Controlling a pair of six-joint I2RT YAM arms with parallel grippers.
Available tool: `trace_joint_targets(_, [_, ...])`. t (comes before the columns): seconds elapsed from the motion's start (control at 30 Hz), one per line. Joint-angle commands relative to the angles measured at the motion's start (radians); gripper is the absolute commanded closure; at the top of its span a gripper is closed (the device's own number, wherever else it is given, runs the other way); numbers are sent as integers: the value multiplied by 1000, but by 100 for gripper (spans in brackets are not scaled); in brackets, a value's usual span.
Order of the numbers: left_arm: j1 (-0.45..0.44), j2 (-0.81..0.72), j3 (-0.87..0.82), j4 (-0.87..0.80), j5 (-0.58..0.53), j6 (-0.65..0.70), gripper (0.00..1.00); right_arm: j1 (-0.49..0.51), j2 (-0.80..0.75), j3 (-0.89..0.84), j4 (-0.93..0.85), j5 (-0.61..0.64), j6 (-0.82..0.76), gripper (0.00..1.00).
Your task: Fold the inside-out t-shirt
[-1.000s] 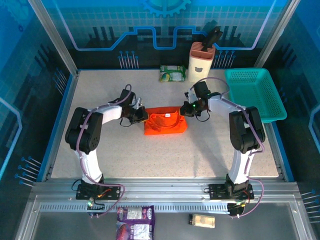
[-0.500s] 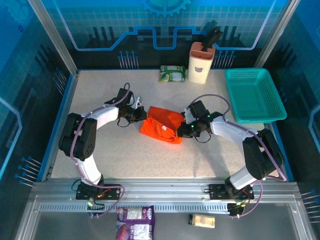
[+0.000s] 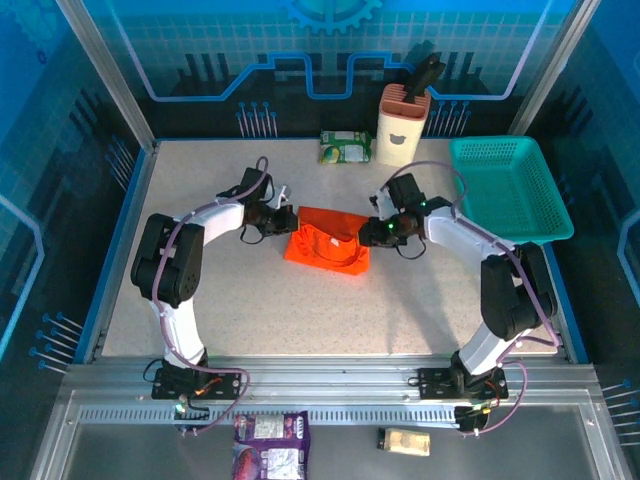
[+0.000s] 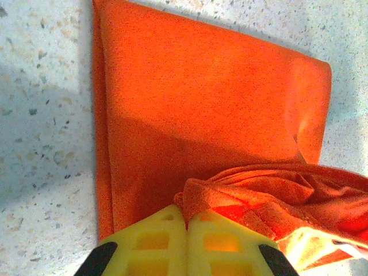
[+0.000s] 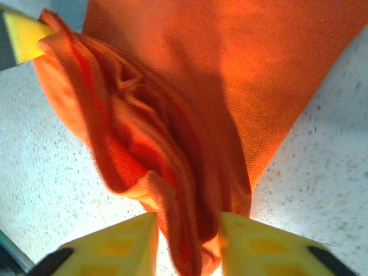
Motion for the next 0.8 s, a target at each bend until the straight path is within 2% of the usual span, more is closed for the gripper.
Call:
trace_joint_targets(0.0, [3, 21, 36, -40, 7, 42, 100, -14, 61, 125, -141, -79, -213, 62])
trace_joint_targets(0.1, [3, 26, 43, -48, 12, 47, 100, -1, 161, 273, -232, -150, -371, 56])
trace_joint_targets(0.23, [3, 31, 48, -53, 14, 50, 100, 25, 356, 519, -405, -158, -541, 46])
trace_joint_targets(0.4, [4, 31, 53, -64, 10, 58, 100, 63, 547, 748, -545, -182, -667, 40])
trace_joint_targets(0.57, [4, 36, 61, -72, 10, 62, 100, 92, 632, 845, -594, -220, -724, 37])
trace_joint_targets(0.77, [4, 38, 70, -76, 12, 63, 100, 99, 697, 864, -620, -232, -735, 37])
